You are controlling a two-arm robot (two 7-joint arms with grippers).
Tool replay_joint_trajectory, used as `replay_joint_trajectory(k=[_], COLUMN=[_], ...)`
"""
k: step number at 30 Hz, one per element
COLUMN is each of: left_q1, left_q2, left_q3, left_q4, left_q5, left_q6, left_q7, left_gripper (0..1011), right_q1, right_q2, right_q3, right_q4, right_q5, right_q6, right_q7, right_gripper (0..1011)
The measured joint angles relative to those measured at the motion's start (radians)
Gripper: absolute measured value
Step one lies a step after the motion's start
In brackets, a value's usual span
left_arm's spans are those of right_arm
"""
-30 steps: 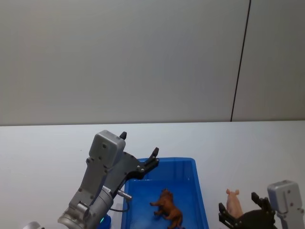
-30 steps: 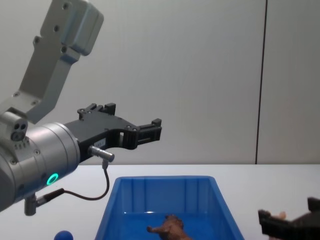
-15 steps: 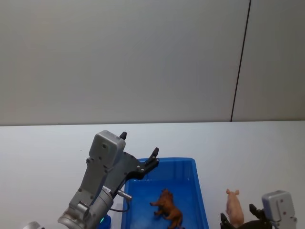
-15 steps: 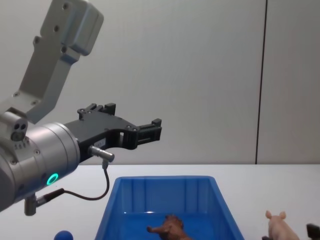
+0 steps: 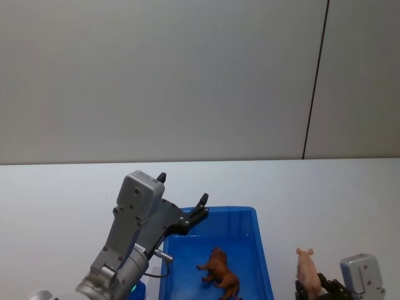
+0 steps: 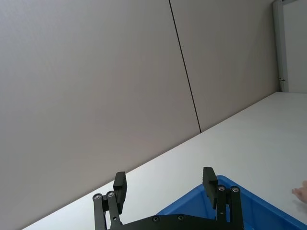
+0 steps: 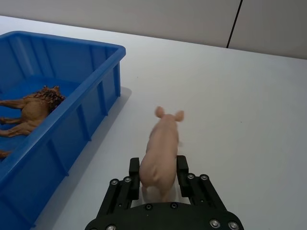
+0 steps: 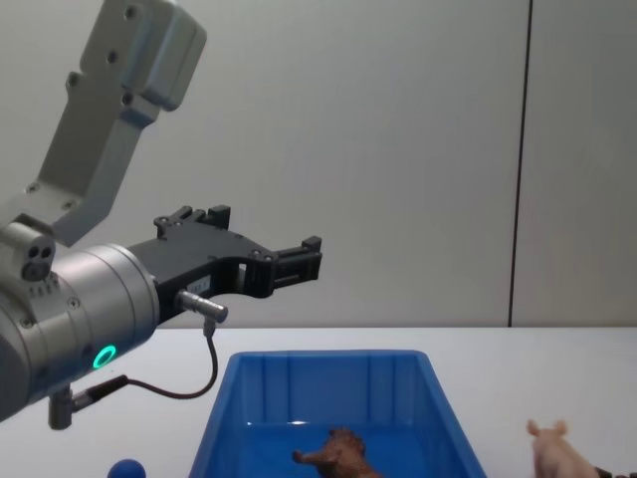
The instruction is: Pick up the two dolls from the table and place them into the box.
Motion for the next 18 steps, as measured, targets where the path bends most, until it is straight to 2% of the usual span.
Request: replay_joint_trajectory(k=[5,16,18], left_q1=[0.000,0.000,0.000], left_q2=[0.000,0.000,0.000], left_q3=[0.000,0.000,0.000], left_q4=[0.000,0.000,0.000], left_q5=[0.000,0.000,0.000], left_q6=[0.000,0.000,0.000], left_q7=[0.000,0.000,0.000], left_gripper=[1001,1001,1001], right_q1=[-0.002,-0.016,-0.018], right_q2=[0.000,0.009,0.012], right_q3=[0.002,0.010,0.013], right_q4=[-0.002,-0.043,-0.054], right_q5=[-0.005,-0.013,-0.016], right_q6=[-0.006,-0.037,-0.056], right_q7=[0.000,-0.013,-0.014], right_gripper=[386,381,381])
